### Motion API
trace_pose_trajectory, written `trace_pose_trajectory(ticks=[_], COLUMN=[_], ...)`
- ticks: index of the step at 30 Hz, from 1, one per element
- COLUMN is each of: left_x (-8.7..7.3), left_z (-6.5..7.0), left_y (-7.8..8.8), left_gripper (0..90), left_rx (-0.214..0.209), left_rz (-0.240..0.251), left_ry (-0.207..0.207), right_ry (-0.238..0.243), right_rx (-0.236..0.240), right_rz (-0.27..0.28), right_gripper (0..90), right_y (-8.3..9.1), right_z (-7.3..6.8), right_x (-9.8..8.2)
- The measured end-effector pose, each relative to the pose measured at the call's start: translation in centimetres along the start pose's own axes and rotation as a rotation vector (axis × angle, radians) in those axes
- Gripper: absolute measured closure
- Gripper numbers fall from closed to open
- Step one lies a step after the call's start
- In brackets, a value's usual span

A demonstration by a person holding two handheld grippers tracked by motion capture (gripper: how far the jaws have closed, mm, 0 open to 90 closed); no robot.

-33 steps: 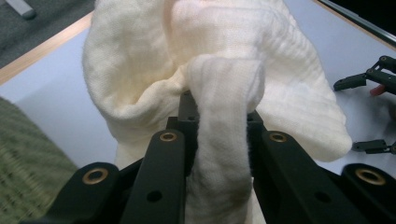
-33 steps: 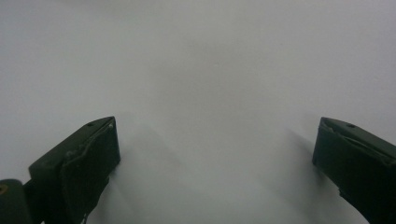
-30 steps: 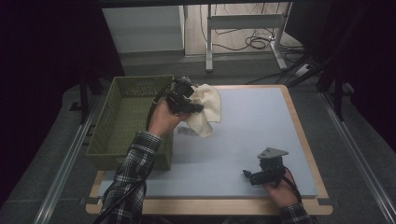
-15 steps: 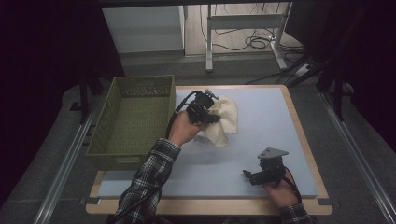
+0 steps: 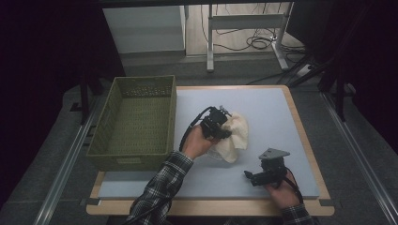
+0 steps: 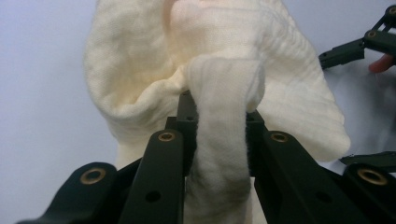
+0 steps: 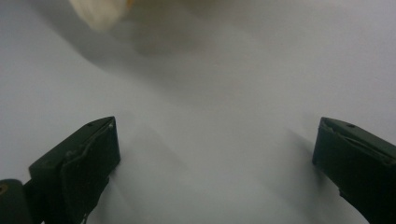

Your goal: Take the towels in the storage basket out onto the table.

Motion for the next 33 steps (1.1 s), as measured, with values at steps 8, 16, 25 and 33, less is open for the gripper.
trace_pose_trajectory(ticks=[8,16,25,33], left_x=[-1.2,-2.0,-2.2,-3.2], left_z=[0.4,0.6,0.7,0.0], left_y=[-2.3,-3.9,-1.9,-0.2], left_gripper=[75.4,52.1,33.5,37.8], left_rx=[-0.005,-0.019,-0.001,0.017], left_rz=[-0.015,-0.003,0.05,0.075], left_ry=[-0.003,-0.004,-0.003,0.01], right_ry=[-0.001,-0.001,0.0,0.002], right_rx=[0.002,0.002,0.005,0.018], right_rz=[-0.001,0.0,0.0,0.002], right_gripper=[0.7,0.7,0.7,1.9], right_y=[0.0,0.0,0.0,0.1], right_z=[0.0,0.0,0.0,0.0], right_x=[0.0,0.0,0.0,0.0])
Point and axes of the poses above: each handheld gripper's, and its own axes: y roughly backward along the jaws, x roughly out of its top, z roughly to its right, the point moved 2 cm from there along -y, roughly forward along the jaws, and after that the axes turned 4 degrees about y, right-handed, at the moved point
